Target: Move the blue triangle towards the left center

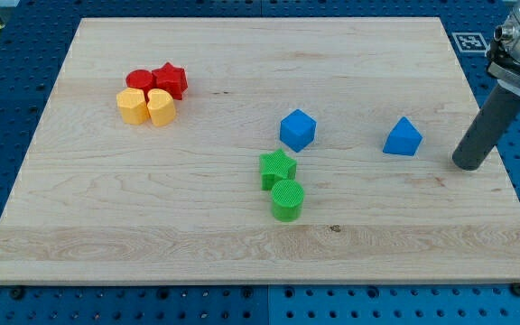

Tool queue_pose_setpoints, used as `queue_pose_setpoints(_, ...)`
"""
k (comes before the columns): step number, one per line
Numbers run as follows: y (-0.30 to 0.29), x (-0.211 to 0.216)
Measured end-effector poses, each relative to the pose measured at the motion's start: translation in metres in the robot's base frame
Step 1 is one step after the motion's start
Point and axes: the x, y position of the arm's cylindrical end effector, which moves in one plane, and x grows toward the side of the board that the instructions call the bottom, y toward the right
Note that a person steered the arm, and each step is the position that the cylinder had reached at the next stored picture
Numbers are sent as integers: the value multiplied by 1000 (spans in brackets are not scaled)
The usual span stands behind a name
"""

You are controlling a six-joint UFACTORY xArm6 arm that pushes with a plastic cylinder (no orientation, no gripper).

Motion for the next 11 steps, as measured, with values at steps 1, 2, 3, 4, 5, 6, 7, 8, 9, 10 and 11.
queue_pose_setpoints(1, -11, 4)
queue_pose_setpoints(2, -35, 4)
queue_pose_setpoints(3, -56, 4)
queue_pose_setpoints(4, -80, -6)
queue_pose_setpoints(5, -86, -31)
queue_pose_setpoints(6, -82, -43)
queue_pose_setpoints(7, -83, -43)
queue_pose_setpoints(8, -93, -50)
queue_pose_setpoints(9, -93, -51)
queue_pose_setpoints(10, -93, -57)
queue_pose_setpoints(11, -88, -58)
